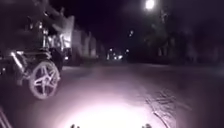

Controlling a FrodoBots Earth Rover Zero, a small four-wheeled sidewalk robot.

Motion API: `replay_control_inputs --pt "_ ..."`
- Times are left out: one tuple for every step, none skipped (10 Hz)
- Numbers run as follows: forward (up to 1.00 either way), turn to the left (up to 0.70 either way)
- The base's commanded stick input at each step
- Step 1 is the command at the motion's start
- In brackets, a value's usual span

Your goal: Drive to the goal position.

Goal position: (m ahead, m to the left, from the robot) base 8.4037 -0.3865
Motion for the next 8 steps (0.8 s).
replay_control_inputs --pt "0.50 0.00" --pt "0.50 -0.26" --pt "0.50 -0.30" --pt "0.50 -0.15" --pt "0.50 0.00" --pt "0.50 0.00" --pt "0.50 0.00" --pt "0.50 0.00"
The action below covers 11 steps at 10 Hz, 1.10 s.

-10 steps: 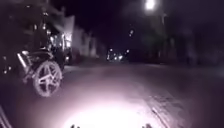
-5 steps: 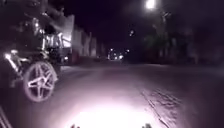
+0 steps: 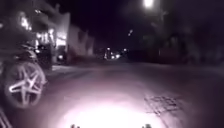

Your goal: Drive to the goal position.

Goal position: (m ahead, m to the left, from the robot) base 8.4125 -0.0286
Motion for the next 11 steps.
replay_control_inputs --pt "0.50 0.00" --pt "0.50 0.00" --pt "0.50 0.00" --pt "0.50 0.00" --pt "0.50 0.03" --pt "0.50 0.07" --pt "0.50 0.24" --pt "0.50 0.00" --pt "0.50 0.00" --pt "0.50 0.00" --pt "0.50 0.00"
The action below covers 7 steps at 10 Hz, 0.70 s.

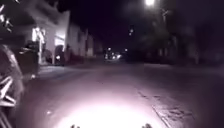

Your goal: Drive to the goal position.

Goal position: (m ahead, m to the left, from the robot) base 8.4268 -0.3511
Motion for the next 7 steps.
replay_control_inputs --pt "0.50 0.00" --pt "0.50 0.00" --pt "0.50 0.00" --pt "0.50 0.00" --pt "0.50 0.00" --pt "0.50 0.00" --pt "0.50 0.00"
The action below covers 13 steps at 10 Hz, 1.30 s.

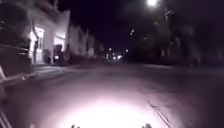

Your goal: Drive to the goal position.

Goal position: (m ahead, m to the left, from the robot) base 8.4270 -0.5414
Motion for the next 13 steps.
replay_control_inputs --pt "0.50 0.00" --pt "0.50 0.00" --pt "0.50 0.00" --pt "0.50 0.00" --pt "0.50 0.00" --pt "0.50 0.00" --pt "0.50 0.07" --pt "0.50 0.16" --pt "0.50 0.23" --pt "0.50 0.07" --pt "0.50 0.00" --pt "0.50 0.00" --pt "0.50 0.00"
